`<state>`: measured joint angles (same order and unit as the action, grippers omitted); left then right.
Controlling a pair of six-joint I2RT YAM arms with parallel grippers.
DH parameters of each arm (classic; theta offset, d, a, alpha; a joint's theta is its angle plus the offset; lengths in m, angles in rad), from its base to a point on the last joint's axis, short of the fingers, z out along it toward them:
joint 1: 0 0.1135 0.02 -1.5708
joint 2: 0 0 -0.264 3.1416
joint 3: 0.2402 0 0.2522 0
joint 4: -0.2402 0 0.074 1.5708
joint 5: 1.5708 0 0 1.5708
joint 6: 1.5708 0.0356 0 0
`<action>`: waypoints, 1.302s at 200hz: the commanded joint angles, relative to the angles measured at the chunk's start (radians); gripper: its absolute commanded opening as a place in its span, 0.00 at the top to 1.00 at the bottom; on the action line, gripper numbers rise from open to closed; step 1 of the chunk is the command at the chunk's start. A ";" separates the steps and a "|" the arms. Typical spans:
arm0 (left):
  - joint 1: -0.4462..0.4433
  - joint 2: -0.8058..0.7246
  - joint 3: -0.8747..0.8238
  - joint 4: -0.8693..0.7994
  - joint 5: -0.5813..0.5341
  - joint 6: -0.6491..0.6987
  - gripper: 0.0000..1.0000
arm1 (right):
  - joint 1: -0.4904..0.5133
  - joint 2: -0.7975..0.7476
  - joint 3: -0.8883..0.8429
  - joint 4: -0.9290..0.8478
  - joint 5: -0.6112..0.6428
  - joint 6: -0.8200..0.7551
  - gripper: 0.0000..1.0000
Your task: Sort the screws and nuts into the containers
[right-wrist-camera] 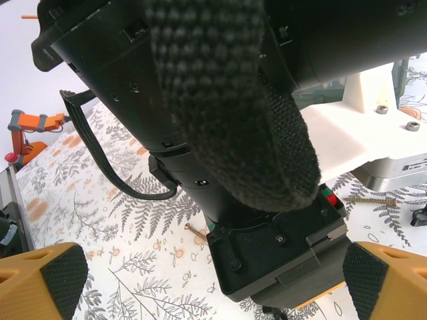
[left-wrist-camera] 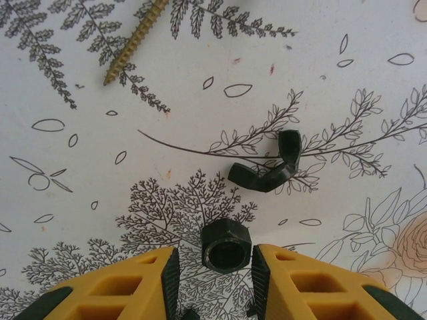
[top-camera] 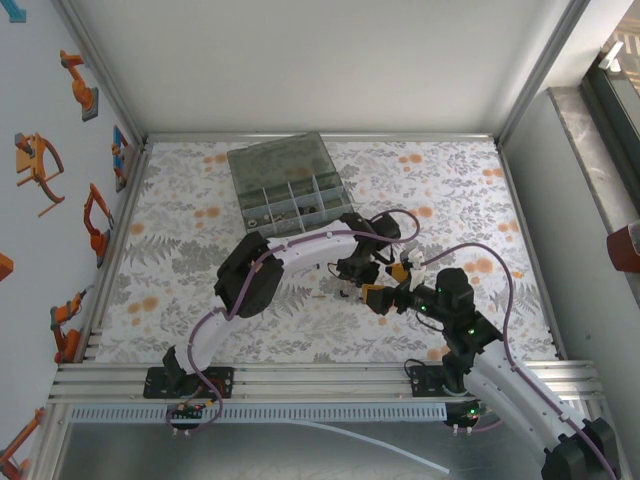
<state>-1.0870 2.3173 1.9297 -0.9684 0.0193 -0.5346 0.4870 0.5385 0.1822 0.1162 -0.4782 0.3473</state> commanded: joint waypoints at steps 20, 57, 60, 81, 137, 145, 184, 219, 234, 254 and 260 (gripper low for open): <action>-0.002 0.038 0.042 -0.012 0.021 0.005 0.68 | 0.005 0.009 -0.001 0.019 0.003 -0.011 0.00; -0.001 0.045 0.038 -0.018 0.038 0.000 0.68 | 0.005 0.009 -0.001 0.022 0.001 -0.011 0.01; -0.001 0.046 0.038 -0.017 0.041 0.000 0.68 | 0.005 0.009 -0.001 0.022 0.001 -0.011 0.01; -0.002 0.051 0.039 -0.020 0.037 -0.002 0.69 | 0.005 0.009 -0.001 0.021 0.001 -0.011 0.00; 0.025 -0.002 0.021 -0.029 -0.034 0.000 0.83 | 0.005 0.014 -0.002 0.026 0.003 -0.012 0.01; 0.033 -0.022 0.013 -0.023 -0.050 0.005 0.84 | 0.005 0.018 -0.002 0.032 0.000 -0.011 0.01; 0.107 -0.134 -0.027 0.005 -0.105 0.059 0.85 | 0.005 0.080 0.000 0.101 -0.018 -0.008 0.00; 0.206 -0.208 -0.039 0.014 -0.136 0.121 0.85 | 0.005 0.240 0.103 0.059 0.027 0.001 0.00; 0.258 -0.226 -0.035 0.019 -0.151 0.142 0.84 | 0.004 0.357 0.208 -0.021 0.063 -0.004 0.00; 0.320 -0.234 -0.029 0.041 -0.163 0.156 0.84 | 0.004 0.494 0.295 0.031 0.011 -0.018 0.01; 0.335 -0.231 -0.022 0.046 -0.168 0.160 0.84 | 0.004 0.523 0.304 0.063 0.000 -0.020 0.00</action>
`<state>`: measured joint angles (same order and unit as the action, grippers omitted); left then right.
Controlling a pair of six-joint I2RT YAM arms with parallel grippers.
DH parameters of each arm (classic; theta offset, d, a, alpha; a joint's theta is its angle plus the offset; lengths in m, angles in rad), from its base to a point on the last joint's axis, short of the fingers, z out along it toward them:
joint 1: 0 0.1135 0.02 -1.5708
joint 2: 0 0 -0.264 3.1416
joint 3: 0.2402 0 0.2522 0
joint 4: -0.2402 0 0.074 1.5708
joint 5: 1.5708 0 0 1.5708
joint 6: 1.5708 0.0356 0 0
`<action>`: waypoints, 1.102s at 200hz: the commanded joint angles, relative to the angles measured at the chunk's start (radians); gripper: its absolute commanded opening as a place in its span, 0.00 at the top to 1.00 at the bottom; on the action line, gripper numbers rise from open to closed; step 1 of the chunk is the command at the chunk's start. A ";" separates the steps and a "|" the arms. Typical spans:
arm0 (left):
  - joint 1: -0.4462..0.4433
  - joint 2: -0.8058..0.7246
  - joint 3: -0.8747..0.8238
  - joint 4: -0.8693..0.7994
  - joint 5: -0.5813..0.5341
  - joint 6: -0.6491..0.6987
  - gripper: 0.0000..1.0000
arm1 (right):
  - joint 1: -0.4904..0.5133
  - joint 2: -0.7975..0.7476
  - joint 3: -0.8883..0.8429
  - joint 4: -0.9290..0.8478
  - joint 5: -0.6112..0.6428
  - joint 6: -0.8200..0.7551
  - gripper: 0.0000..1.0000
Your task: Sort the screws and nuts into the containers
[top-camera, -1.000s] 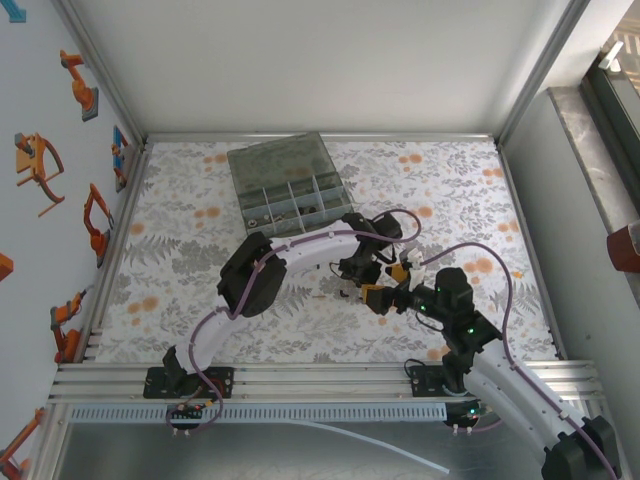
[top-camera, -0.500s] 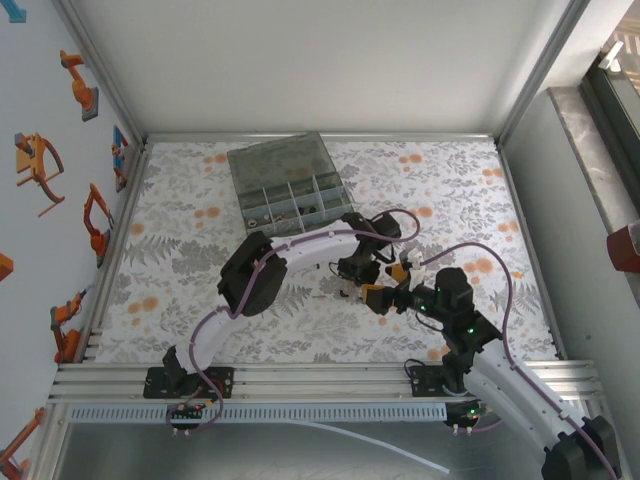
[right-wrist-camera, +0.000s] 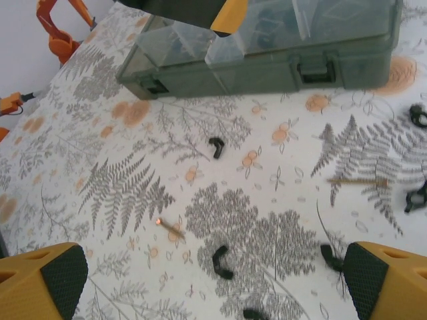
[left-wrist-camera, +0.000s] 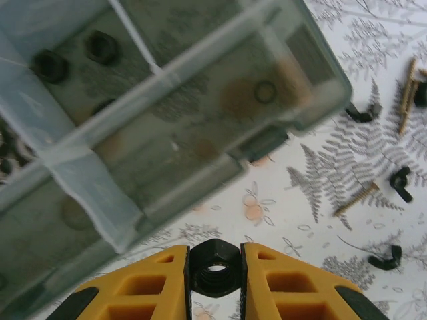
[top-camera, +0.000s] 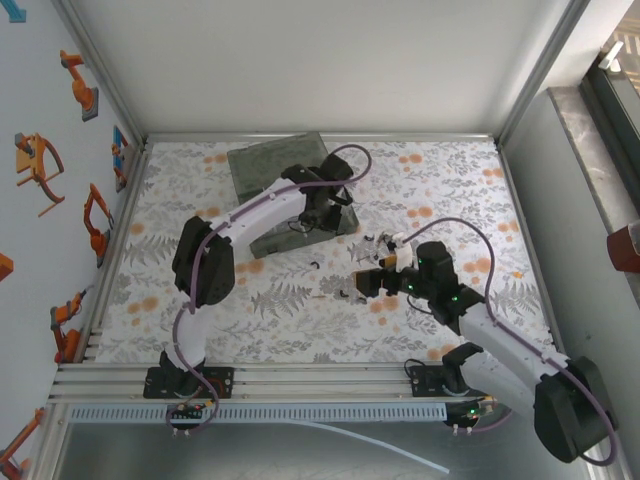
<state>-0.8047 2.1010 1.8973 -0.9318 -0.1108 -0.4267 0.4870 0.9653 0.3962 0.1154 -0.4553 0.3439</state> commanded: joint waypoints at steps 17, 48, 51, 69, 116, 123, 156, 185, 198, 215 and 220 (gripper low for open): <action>0.090 0.006 0.035 0.019 -0.038 0.057 0.84 | 0.004 0.162 0.115 0.107 -0.018 -0.046 0.00; 0.121 0.074 0.092 0.028 -0.048 0.064 0.84 | 0.004 0.204 0.073 0.205 -0.010 -0.071 0.00; 0.124 0.083 0.099 0.028 -0.056 0.065 0.84 | 0.003 0.200 0.070 0.209 -0.012 -0.069 0.00; 0.136 0.132 0.137 0.030 -0.097 0.065 0.83 | 0.004 0.165 0.045 0.232 -0.018 -0.071 0.00; 0.152 0.230 0.223 0.021 -0.094 0.065 0.77 | -0.015 0.076 -0.015 0.248 0.037 -0.053 0.01; 0.152 0.235 0.231 0.020 -0.095 0.065 0.75 | -0.026 0.073 -0.020 0.248 0.041 -0.039 0.00; 0.151 0.232 0.254 0.016 -0.095 0.065 0.69 | -0.081 0.107 -0.019 0.252 0.010 0.012 0.00; 0.114 0.189 0.242 0.032 -0.100 0.090 0.69 | -0.092 0.084 -0.035 0.252 0.025 0.020 0.01; 0.073 0.158 0.217 0.073 -0.075 0.130 0.67 | -0.111 0.046 -0.057 0.247 0.049 0.034 0.00; 0.020 0.146 0.209 0.116 0.031 0.179 0.65 | -0.146 -0.003 -0.087 0.239 0.066 0.061 0.00; 0.003 0.151 0.216 0.117 0.062 0.187 0.65 | -0.157 -0.014 -0.093 0.232 0.070 0.069 0.00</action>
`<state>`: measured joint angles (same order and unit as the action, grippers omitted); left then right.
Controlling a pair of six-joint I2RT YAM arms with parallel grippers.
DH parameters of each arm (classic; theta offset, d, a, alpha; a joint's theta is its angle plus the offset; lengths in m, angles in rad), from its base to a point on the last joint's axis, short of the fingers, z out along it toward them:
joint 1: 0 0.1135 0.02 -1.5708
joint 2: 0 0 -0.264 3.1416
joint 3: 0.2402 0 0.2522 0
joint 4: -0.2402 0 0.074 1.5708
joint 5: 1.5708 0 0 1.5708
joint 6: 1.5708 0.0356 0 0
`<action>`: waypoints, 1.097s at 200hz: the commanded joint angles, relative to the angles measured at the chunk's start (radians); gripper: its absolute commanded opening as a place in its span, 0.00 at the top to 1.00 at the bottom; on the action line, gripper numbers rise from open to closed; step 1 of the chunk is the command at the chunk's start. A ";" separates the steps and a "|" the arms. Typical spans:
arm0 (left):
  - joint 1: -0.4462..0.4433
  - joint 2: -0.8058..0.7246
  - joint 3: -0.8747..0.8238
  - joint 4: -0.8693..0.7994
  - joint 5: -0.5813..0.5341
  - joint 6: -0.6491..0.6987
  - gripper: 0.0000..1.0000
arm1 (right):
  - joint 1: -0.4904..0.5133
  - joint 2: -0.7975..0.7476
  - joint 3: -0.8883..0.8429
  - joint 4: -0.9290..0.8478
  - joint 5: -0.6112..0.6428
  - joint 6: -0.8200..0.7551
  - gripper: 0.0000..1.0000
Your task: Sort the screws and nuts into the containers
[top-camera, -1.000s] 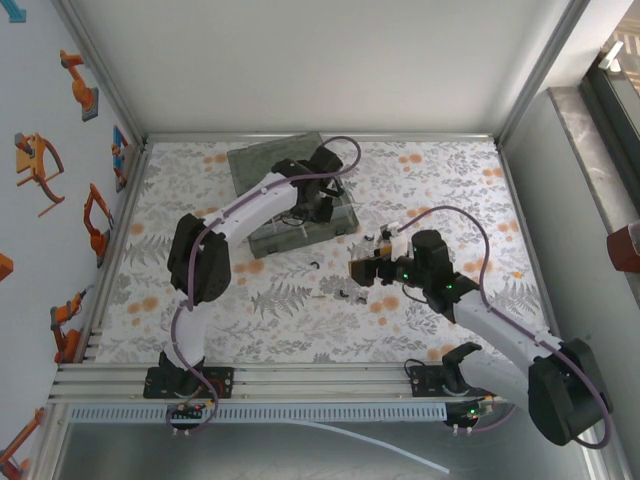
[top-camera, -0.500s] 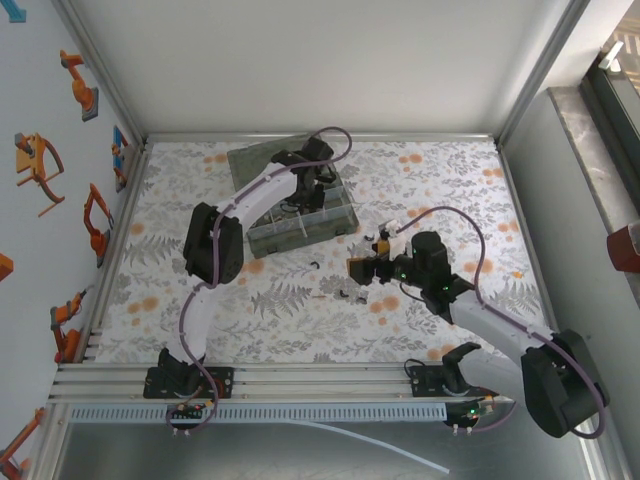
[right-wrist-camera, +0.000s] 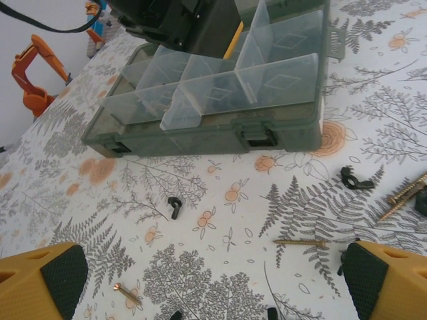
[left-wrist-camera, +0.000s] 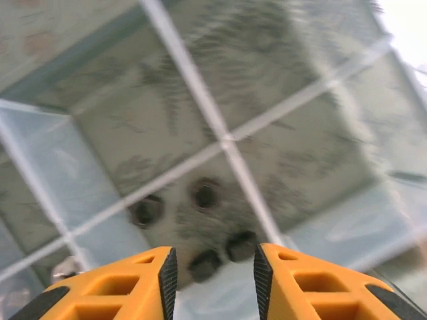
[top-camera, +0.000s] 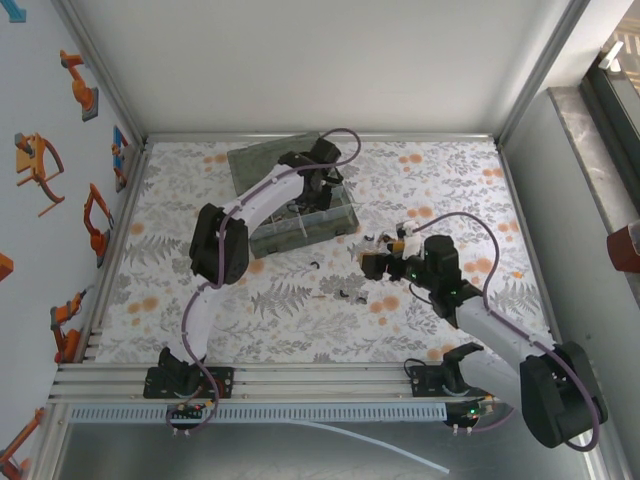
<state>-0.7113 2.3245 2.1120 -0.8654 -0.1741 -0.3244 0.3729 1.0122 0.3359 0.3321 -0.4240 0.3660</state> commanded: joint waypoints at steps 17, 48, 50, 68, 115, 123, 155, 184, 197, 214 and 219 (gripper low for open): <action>-0.138 -0.038 0.045 0.051 0.202 0.103 0.63 | -0.067 -0.091 -0.051 0.010 0.039 0.062 0.00; -0.202 0.061 0.162 0.037 0.274 0.144 0.61 | -0.074 -0.128 -0.069 0.022 0.039 0.068 0.00; -0.205 0.068 0.172 0.034 0.278 0.147 0.61 | -0.075 -0.130 -0.069 0.021 0.038 0.068 0.00; -0.214 0.147 0.273 -0.010 0.307 0.155 0.61 | -0.077 -0.145 -0.074 0.021 0.040 0.068 0.00; -0.220 0.269 0.382 -0.051 0.329 0.178 0.59 | -0.080 -0.225 -0.102 0.022 0.056 0.069 0.00; -0.220 0.275 0.378 -0.047 0.332 0.181 0.59 | -0.082 -0.237 -0.105 0.022 0.057 0.068 0.00; -0.229 0.292 0.373 -0.042 0.316 0.199 0.60 | -0.086 -0.246 -0.106 0.018 0.063 0.068 0.00; -0.247 0.297 0.363 -0.036 0.283 0.222 0.60 | -0.088 -0.229 -0.104 0.025 0.058 0.068 0.00; -0.254 0.304 0.359 -0.029 0.280 0.236 0.60 | -0.090 -0.223 -0.100 0.027 0.051 0.068 0.00; -0.263 0.313 0.363 -0.027 0.266 0.252 0.60 | -0.090 -0.221 -0.102 0.031 0.050 0.069 0.00; -0.266 0.313 0.361 -0.023 0.261 0.257 0.60 | -0.090 -0.221 -0.103 0.031 0.051 0.068 0.00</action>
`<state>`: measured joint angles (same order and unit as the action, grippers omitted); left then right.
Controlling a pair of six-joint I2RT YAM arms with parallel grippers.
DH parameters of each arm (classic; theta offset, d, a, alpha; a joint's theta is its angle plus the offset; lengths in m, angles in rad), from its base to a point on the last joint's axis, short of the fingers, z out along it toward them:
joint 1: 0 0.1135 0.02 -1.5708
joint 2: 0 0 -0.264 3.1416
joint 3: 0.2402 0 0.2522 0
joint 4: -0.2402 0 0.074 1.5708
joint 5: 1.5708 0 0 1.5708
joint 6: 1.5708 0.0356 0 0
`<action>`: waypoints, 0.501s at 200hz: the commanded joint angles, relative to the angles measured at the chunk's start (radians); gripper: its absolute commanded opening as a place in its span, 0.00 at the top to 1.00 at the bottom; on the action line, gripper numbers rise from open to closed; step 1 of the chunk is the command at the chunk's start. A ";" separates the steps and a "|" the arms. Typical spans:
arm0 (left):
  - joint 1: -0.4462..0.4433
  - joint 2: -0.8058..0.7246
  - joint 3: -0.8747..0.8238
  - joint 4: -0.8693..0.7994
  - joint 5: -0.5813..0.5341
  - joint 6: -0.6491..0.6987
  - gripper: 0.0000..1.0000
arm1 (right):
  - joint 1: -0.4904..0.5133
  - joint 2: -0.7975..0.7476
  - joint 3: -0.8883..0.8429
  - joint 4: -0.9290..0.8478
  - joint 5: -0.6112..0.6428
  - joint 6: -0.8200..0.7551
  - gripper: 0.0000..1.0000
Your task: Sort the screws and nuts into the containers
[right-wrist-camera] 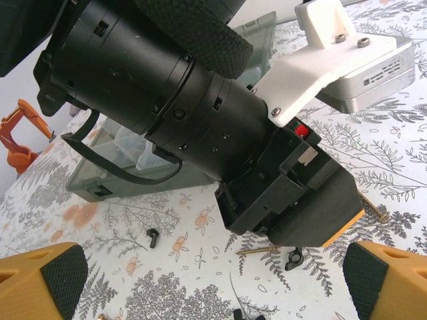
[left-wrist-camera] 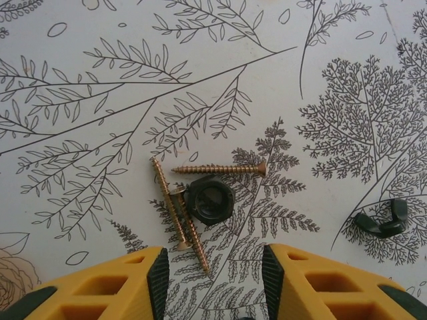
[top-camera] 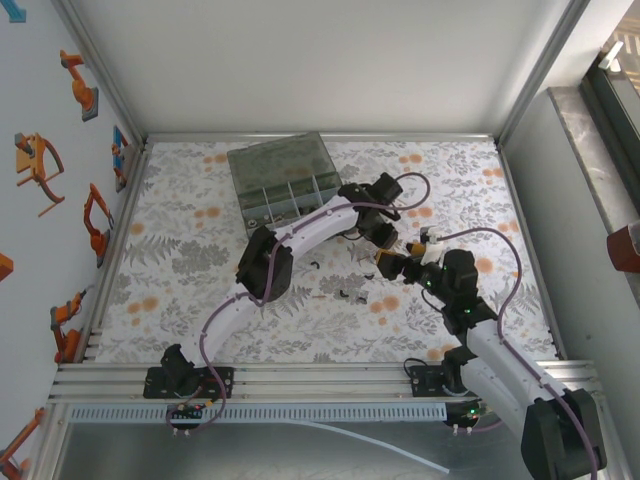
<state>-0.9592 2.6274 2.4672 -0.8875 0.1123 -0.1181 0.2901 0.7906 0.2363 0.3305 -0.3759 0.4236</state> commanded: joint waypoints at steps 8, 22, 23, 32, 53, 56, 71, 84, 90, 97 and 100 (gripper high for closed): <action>-0.023 0.010 0.002 0.012 -0.039 0.056 0.60 | -0.007 0.001 -0.003 0.033 0.002 0.013 0.00; -0.029 0.016 0.004 0.026 -0.050 0.065 0.60 | -0.008 0.002 -0.002 0.036 -0.004 0.013 0.01; -0.029 0.017 0.005 0.026 -0.049 0.066 0.60 | -0.008 0.002 -0.002 0.036 -0.004 0.013 0.01; -0.029 0.023 0.014 0.030 -0.049 0.063 0.60 | -0.008 0.002 -0.002 0.036 -0.003 0.013 0.00; -0.029 0.038 0.032 0.029 -0.066 0.056 0.60 | -0.009 0.000 -0.002 0.036 -0.004 0.013 0.00; -0.029 0.039 0.033 0.028 -0.067 0.055 0.60 | -0.009 0.000 -0.002 0.036 -0.004 0.013 0.00; -0.027 0.043 0.031 0.029 -0.068 0.054 0.60 | -0.008 -0.001 -0.002 0.036 -0.006 0.013 0.00; -0.027 0.049 0.032 0.029 -0.077 0.056 0.60 | -0.009 0.001 -0.002 0.036 -0.006 0.013 0.00; -0.027 0.051 0.032 0.033 -0.083 0.056 0.60 | -0.008 0.002 -0.002 0.037 -0.008 0.014 0.00; -0.026 0.053 0.034 0.036 -0.083 0.055 0.60 | -0.008 0.003 -0.003 0.040 -0.009 0.015 0.00; -0.026 0.055 0.035 0.037 -0.084 0.055 0.60 | -0.008 0.004 -0.003 0.041 -0.009 0.015 0.00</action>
<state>-0.9874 2.6537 2.4729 -0.8536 0.0513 -0.0860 0.2882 0.7918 0.2363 0.3309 -0.3763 0.4236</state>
